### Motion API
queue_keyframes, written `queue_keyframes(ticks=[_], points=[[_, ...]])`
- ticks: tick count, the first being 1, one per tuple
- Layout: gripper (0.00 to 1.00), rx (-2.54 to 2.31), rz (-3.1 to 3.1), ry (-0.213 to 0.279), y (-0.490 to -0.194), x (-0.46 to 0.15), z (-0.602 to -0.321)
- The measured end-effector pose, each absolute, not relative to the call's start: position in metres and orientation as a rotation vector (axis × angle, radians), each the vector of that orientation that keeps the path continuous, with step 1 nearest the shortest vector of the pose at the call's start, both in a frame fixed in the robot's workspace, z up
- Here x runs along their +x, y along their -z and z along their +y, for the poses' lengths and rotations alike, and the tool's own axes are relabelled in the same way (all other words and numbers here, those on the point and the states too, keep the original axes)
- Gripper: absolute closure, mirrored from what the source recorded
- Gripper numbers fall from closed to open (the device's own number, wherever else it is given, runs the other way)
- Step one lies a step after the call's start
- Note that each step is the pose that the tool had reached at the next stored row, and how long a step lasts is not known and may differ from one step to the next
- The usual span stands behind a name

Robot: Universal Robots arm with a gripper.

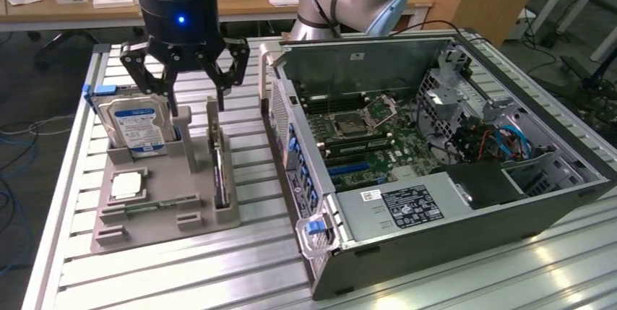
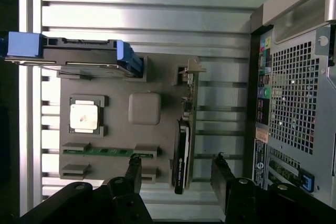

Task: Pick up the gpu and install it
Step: 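Pick up the gpu and move the gpu toward the slot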

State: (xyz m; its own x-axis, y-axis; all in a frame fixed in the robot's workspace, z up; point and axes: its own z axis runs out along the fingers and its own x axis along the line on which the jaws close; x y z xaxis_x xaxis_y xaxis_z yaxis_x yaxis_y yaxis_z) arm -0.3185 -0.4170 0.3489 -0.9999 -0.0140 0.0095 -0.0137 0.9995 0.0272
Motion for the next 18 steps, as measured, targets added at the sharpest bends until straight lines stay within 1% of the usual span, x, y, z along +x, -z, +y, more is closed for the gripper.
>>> queue_keyframes(ticks=[18], points=[[0.35,0.022,-3.134,0.043,-0.338,-0.318,-0.420]])
